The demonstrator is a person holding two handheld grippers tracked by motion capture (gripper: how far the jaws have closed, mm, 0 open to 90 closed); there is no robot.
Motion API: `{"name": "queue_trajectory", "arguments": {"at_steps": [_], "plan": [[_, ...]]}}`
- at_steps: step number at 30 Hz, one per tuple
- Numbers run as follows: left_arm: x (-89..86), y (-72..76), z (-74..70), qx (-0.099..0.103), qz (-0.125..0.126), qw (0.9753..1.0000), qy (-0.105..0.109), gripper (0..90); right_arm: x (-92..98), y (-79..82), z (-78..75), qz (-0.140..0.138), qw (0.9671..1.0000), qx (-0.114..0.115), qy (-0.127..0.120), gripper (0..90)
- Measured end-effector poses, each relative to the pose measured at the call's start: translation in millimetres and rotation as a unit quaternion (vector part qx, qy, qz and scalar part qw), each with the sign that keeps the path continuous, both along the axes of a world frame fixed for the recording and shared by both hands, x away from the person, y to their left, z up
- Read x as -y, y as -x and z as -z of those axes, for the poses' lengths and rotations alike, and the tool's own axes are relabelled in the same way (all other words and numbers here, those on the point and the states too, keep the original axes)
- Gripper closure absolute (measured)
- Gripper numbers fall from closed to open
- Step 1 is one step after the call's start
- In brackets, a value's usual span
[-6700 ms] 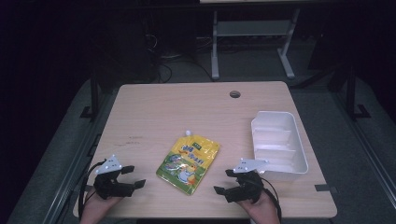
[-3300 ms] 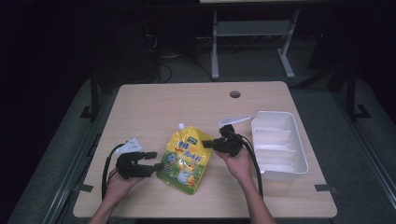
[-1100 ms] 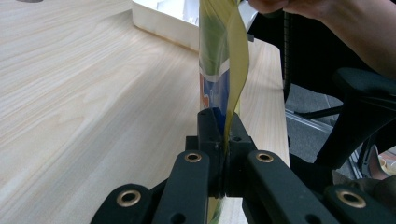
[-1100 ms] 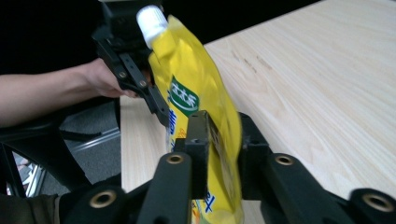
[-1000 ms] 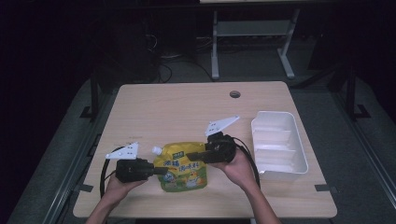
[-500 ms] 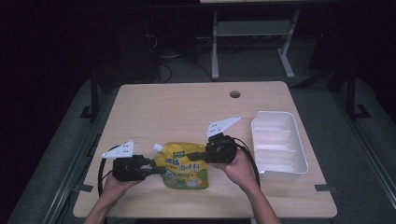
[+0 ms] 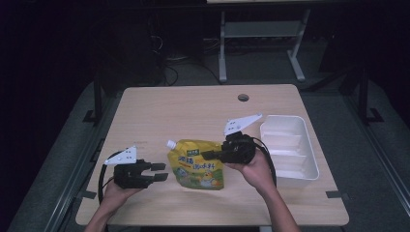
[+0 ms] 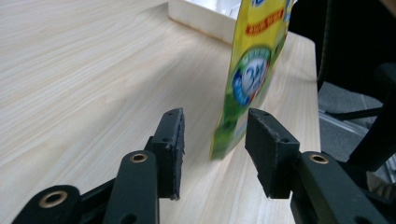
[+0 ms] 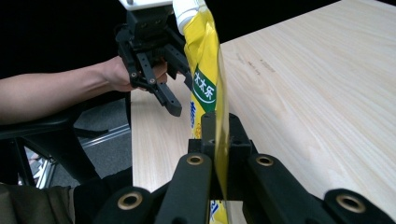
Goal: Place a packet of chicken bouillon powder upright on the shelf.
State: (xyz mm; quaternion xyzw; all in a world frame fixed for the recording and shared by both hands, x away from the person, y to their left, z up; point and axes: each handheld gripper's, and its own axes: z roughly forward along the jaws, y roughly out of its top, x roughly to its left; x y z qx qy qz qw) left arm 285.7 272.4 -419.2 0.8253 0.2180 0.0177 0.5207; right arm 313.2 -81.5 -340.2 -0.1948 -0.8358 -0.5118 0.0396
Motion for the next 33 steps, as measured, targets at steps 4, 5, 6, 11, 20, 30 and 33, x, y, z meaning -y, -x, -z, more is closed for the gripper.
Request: {"name": "queue_trajectory", "arguments": {"at_steps": [4,5,6,11,20,30,33], "plan": [[0.3,0.3,0.5,0.001,-0.006,0.9999,-0.010,52.4,6.5,-0.7,-4.8,0.006,1.0000,0.004,0.001,89.6],[0.5,0.5,0.8,0.000,-0.007,0.9999,-0.010,52.4,8.1,-0.7,-6.2,0.008,1.0000,0.004,0.001,89.6],[0.6,0.6,1.0,0.000,-0.009,0.9999,-0.010,51.9,9.8,-0.8,-7.5,0.009,0.9999,0.006,0.001,89.6],[-0.2,0.9,3.4,0.002,-0.017,0.9997,-0.015,48.6,19.0,-1.8,-13.3,0.016,0.9998,0.009,-0.005,89.6],[-0.6,1.1,5.7,0.002,-0.024,0.9994,-0.023,43.6,34.9,-2.0,-24.7,0.029,0.9994,0.017,-0.006,89.6],[-1.7,0.3,6.9,0.000,-0.028,0.9993,-0.023,40.4,55.2,-1.5,-42.0,0.046,0.9985,0.030,-0.008,89.6],[-2.2,0.2,7.3,-0.002,-0.030,0.9993,-0.022,39.5,60.6,-1.4,-46.6,0.052,0.9981,0.032,-0.005,89.6]]}}
